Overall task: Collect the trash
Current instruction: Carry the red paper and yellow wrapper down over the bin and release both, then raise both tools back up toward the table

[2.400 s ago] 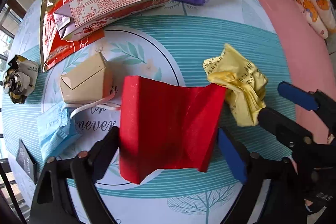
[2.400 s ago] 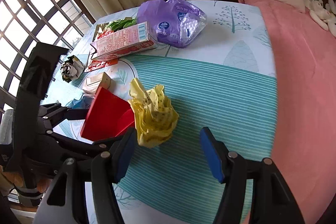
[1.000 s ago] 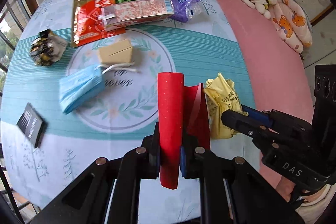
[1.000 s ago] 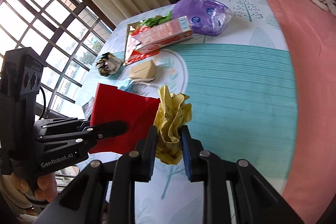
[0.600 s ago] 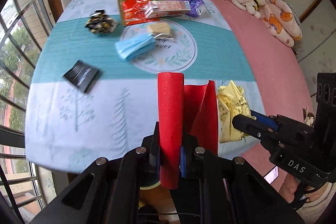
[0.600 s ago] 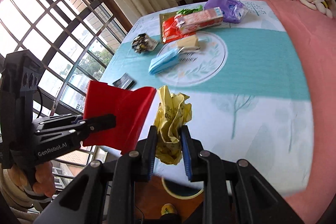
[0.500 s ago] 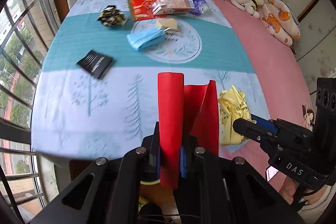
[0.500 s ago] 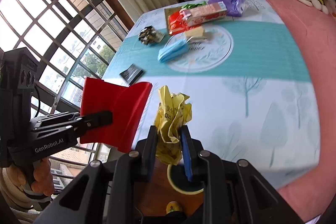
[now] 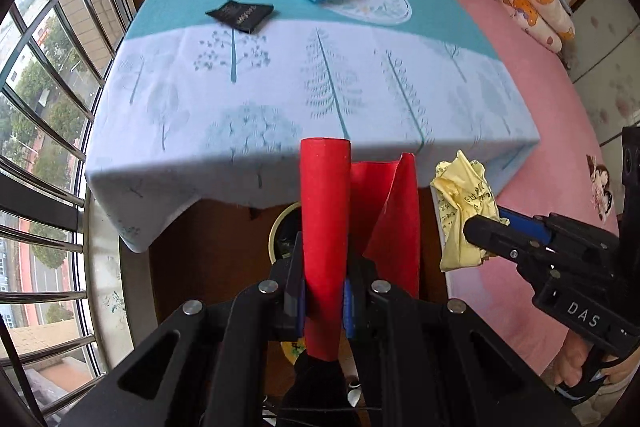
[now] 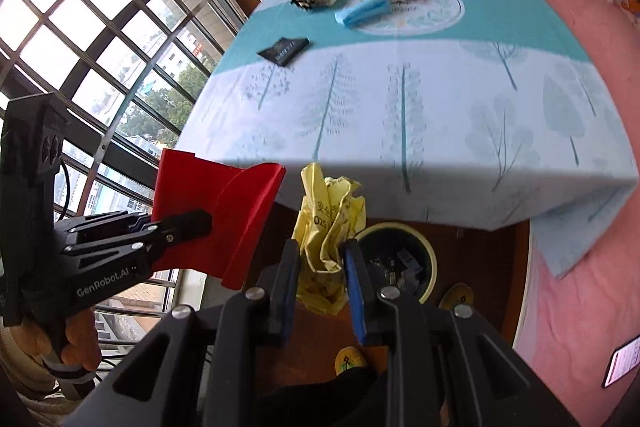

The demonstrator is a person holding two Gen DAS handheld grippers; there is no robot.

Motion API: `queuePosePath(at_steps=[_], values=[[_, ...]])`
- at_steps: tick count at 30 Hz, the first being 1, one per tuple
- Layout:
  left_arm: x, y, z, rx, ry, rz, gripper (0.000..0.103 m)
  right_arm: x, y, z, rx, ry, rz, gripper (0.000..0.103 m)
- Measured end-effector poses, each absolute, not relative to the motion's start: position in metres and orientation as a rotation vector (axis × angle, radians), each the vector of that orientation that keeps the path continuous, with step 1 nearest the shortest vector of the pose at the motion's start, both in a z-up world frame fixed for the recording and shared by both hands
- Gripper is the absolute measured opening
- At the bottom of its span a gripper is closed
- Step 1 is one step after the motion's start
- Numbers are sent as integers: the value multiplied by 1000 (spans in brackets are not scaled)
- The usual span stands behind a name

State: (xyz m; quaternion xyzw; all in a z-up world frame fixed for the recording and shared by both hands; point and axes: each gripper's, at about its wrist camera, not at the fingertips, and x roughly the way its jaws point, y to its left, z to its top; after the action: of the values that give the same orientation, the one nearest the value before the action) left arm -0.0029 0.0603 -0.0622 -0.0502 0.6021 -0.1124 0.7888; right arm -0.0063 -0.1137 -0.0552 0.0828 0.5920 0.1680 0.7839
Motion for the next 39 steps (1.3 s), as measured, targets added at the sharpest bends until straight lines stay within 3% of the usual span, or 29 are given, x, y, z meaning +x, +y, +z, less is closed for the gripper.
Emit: queuePosePath(at_steps=[9,19,31,34,35,37,39], values=[[-18,33,-135,-70,1380,-268,11,-26,-124,-138,216,1395,268,22],[-6,-2,-256,-25,1473,-258,12,-28,-151,-257,252,1489,188,22],[10,-31,-395,150,1443,-226,18,-6,-160,-398,244,1537,183,24],[9,-32,-415,163,1426,-230,31,1,-160,-422,261,1538,207,27],[9,-32,-420,159,1423,-233,45,2,-161,-429,265,1533,209,28],[8,-27,-426,165,1404,-204,60,6,-163,-437,253,1527,202,31],[9,-18,-432,137,1405,-181,83,8,-165,-444,259,1524,200,42]])
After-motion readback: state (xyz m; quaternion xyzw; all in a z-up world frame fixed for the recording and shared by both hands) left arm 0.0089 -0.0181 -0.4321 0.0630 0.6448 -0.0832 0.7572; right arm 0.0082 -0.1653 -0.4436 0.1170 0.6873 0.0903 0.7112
